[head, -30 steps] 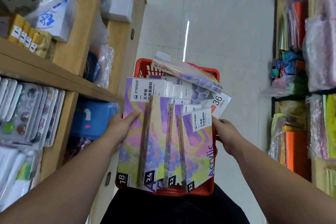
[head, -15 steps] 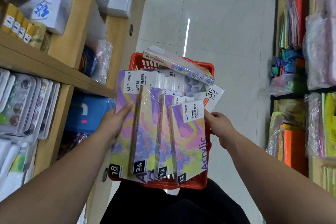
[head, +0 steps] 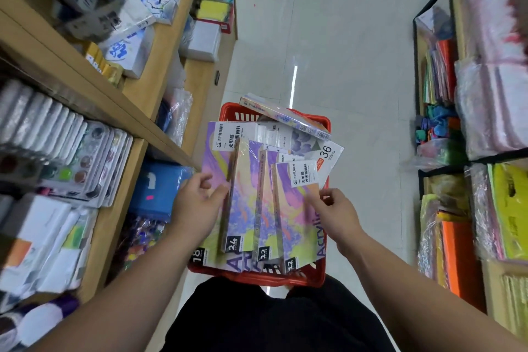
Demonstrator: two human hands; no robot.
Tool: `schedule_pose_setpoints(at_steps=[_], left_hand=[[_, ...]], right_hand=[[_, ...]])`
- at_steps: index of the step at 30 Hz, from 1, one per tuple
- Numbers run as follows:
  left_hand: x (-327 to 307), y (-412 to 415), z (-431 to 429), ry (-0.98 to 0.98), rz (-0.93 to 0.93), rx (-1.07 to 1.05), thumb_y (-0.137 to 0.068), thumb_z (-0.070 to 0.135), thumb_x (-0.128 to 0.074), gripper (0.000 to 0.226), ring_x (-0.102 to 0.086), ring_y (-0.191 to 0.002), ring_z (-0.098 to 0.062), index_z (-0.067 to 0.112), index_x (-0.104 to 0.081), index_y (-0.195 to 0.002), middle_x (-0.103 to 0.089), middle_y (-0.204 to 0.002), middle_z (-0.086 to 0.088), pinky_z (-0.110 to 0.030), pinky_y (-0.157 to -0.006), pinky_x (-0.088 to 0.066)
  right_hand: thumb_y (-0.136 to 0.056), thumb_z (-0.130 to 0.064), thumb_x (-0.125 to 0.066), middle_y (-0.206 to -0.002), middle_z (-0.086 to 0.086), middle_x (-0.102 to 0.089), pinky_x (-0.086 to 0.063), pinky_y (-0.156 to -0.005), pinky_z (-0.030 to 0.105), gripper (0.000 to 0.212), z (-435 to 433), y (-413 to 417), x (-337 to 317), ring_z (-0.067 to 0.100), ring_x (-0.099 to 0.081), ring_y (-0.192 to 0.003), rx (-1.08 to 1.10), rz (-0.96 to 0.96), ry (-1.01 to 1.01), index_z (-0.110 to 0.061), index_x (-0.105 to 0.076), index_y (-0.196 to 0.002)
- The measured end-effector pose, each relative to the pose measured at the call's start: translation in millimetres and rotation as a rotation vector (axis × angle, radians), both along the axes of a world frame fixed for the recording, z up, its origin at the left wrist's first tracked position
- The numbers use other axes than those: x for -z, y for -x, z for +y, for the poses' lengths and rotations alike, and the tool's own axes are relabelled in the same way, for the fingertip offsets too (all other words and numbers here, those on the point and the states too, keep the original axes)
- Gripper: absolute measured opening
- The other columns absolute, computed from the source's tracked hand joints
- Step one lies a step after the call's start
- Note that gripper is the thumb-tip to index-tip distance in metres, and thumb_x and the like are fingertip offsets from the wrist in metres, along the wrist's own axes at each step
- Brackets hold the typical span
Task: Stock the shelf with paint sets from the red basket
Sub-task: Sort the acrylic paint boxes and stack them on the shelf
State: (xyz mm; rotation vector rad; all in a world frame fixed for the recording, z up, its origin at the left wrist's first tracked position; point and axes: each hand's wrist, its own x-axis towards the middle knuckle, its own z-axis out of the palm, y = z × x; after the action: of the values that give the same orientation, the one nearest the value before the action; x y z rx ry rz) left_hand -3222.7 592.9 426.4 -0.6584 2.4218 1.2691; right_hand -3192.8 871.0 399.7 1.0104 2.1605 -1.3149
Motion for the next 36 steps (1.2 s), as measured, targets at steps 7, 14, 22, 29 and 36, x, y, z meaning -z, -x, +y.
schedule_pose_setpoints(at_steps=[7,14,22,29,36], left_hand=[[-8,-32,28,-0.146,-0.158,0.207,-0.094,0.04,-0.072,0.049,-0.058,-0.125,-0.016,0.034,-0.048,-0.137,-0.059,-0.13,0.014,-0.035,-0.102,-0.046],[-2,-38,44,-0.053,-0.153,0.03,-0.097,0.022,-0.069,0.059,-0.053,-0.131,-0.014,0.025,-0.043,-0.151,-0.056,-0.135,0.014,-0.031,-0.106,-0.04],[0,-36,51,0.024,-0.114,-0.134,-0.094,0.015,-0.07,0.046,-0.064,-0.107,-0.015,0.025,-0.058,-0.137,-0.063,-0.112,0.01,-0.033,-0.094,-0.05],[-25,-46,61,0.165,0.162,-0.205,-0.091,0.032,-0.075,0.032,-0.056,-0.096,-0.013,0.027,-0.065,-0.122,-0.056,-0.111,0.002,-0.028,-0.08,-0.045],[-17,-30,28,0.176,-0.082,0.029,-0.091,0.054,-0.067,0.062,-0.05,-0.127,-0.026,0.023,-0.052,-0.143,-0.049,-0.141,-0.005,-0.045,-0.106,-0.044]], right_hand=[[-0.091,-0.043,-0.073,-0.109,-0.003,-0.067,-0.06,-0.082,0.044,0.036,-6,-13,2,0.018,-0.066,-0.094,-0.133,-0.058,0.021,-0.023,-0.055,-0.115],[-0.082,-0.05,-0.081,-0.101,0.0,-0.071,-0.063,-0.08,0.047,0.045,12,4,12,0.022,-0.072,-0.088,-0.25,-0.099,0.107,-0.02,-0.057,-0.105],[-0.095,-0.027,-0.074,-0.104,-0.002,-0.08,-0.058,-0.068,0.025,0.02,40,16,0,0.014,-0.078,-0.087,-0.3,0.02,0.38,-0.024,-0.07,-0.114],[-0.107,-0.019,-0.055,-0.111,0.007,-0.079,-0.061,-0.076,0.035,0.02,27,43,-38,0.028,-0.077,-0.099,-0.246,0.064,0.645,-0.016,-0.066,-0.123],[-0.104,-0.012,-0.06,-0.097,0.001,-0.078,-0.058,-0.059,0.026,0.022,-12,41,-50,0.012,-0.076,-0.076,-0.231,0.075,0.547,-0.018,-0.06,-0.125]])
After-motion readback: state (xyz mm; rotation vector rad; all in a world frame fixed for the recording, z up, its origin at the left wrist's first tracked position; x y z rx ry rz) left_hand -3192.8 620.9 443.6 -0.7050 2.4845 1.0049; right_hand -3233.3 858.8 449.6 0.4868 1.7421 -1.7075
